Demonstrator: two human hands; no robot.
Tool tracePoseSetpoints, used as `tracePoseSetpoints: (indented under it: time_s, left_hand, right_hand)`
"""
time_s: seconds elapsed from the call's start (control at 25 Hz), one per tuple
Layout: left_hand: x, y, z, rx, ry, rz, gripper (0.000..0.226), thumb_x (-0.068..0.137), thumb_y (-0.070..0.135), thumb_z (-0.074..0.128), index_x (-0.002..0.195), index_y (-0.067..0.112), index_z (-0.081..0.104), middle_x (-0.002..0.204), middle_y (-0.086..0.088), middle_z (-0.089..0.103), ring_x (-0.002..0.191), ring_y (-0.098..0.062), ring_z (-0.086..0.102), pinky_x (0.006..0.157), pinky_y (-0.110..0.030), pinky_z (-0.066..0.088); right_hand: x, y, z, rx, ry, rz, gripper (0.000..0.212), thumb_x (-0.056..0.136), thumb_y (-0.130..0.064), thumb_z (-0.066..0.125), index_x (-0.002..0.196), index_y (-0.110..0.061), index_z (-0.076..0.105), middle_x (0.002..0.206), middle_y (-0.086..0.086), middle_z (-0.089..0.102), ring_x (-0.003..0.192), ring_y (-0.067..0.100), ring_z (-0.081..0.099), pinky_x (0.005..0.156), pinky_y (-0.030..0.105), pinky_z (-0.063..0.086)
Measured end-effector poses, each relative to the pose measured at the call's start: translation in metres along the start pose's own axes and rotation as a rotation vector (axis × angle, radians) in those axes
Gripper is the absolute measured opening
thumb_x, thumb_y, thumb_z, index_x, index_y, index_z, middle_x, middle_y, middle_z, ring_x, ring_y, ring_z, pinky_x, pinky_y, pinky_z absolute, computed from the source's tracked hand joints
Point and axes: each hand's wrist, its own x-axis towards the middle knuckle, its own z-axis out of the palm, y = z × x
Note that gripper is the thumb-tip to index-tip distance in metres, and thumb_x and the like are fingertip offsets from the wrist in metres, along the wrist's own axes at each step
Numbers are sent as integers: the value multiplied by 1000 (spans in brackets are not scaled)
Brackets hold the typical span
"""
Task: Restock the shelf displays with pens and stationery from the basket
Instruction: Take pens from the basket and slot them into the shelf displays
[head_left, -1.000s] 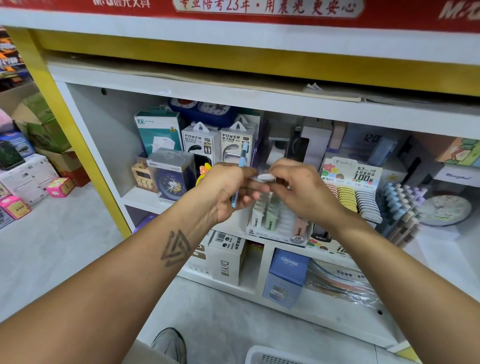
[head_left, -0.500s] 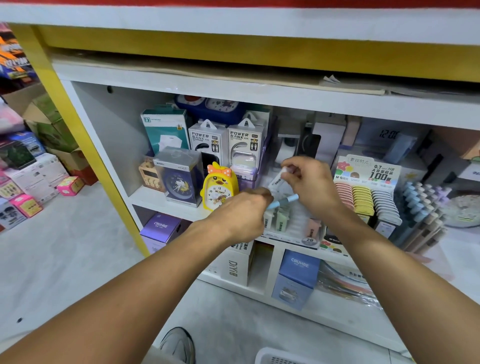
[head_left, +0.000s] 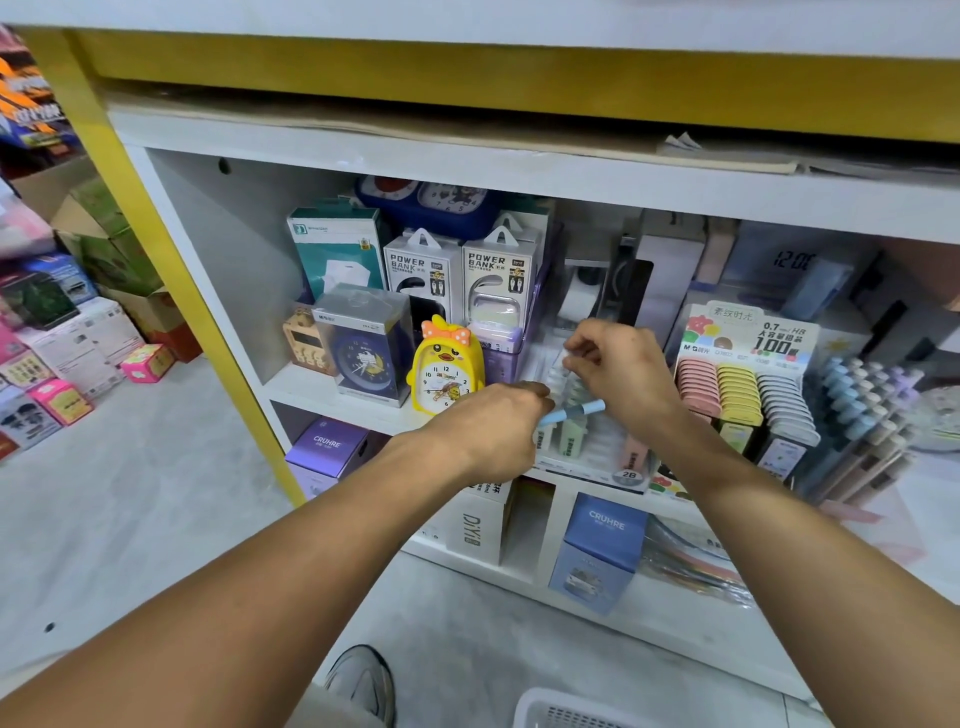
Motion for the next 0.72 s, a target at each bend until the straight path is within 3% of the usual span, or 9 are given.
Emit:
tracePoseSetpoints:
  time_s: [0.2, 0.36, 0.44, 0.52, 0.6, 0.64, 0.72]
  left_hand:
    - [0, 0, -1, -27, -18, -26, 46, 84, 2, 48, 128, 13, 55, 136, -7, 55, 114, -32, 57, 90, -45, 51]
    - [2, 0, -2, -52, -50, -78, 45, 86, 4, 48, 129, 13, 52, 134, -7, 57, 112, -32, 58, 88, -45, 52]
    - [3, 2, -5, -93, -30, -86, 37, 86, 4, 48, 122, 12, 54, 125, -9, 60, 105, -31, 59, 83, -43, 53]
    - [3, 6, -13, -163, 71, -88, 29, 87, 4, 48, 114, 10, 58, 115, -12, 60, 99, -32, 59, 79, -42, 52]
    - [3, 11, -22, -225, 180, -88, 27, 89, 5, 47, 111, 10, 62, 109, -13, 58, 94, -33, 59, 77, -41, 52]
    - [3, 15, -25, -261, 205, -87, 28, 90, 6, 47, 111, 12, 64, 106, -12, 59, 89, -31, 59, 74, -39, 52]
    - [3, 24, -29, -336, 192, -73, 29, 90, 6, 46, 109, 14, 65, 96, -8, 63, 78, -23, 57, 64, -29, 48]
  right_hand:
    - [2, 1, -1, -105, -57, -26, 8, 90, -10, 71, 95, -15, 74, 89, 6, 73, 82, 24, 69, 80, 42, 59]
    - [2, -1, -4, -264, -223, -40, 44, 86, 8, 63, 121, -17, 73, 114, 6, 68, 102, 25, 64, 92, 41, 54]
    - [2, -5, -10, -240, -233, -44, 48, 86, 12, 58, 125, -15, 70, 114, 7, 63, 105, 24, 60, 94, 39, 51]
    - [0, -15, -24, 90, -142, 98, 41, 92, 10, 54, 121, -13, 71, 106, 8, 66, 97, 22, 62, 86, 35, 54]
    - [-3, -26, -48, 641, -107, 321, 23, 100, -5, 55, 112, -10, 73, 93, 11, 72, 79, 23, 65, 66, 29, 54]
    - [-7, -29, -62, 859, -155, 377, 21, 101, -15, 56, 110, -5, 72, 88, 14, 72, 69, 23, 64, 58, 27, 51]
    - [-16, -30, -86, 991, -292, 344, 30, 97, -23, 63, 108, 4, 70, 82, 18, 69, 59, 21, 61, 51, 23, 47]
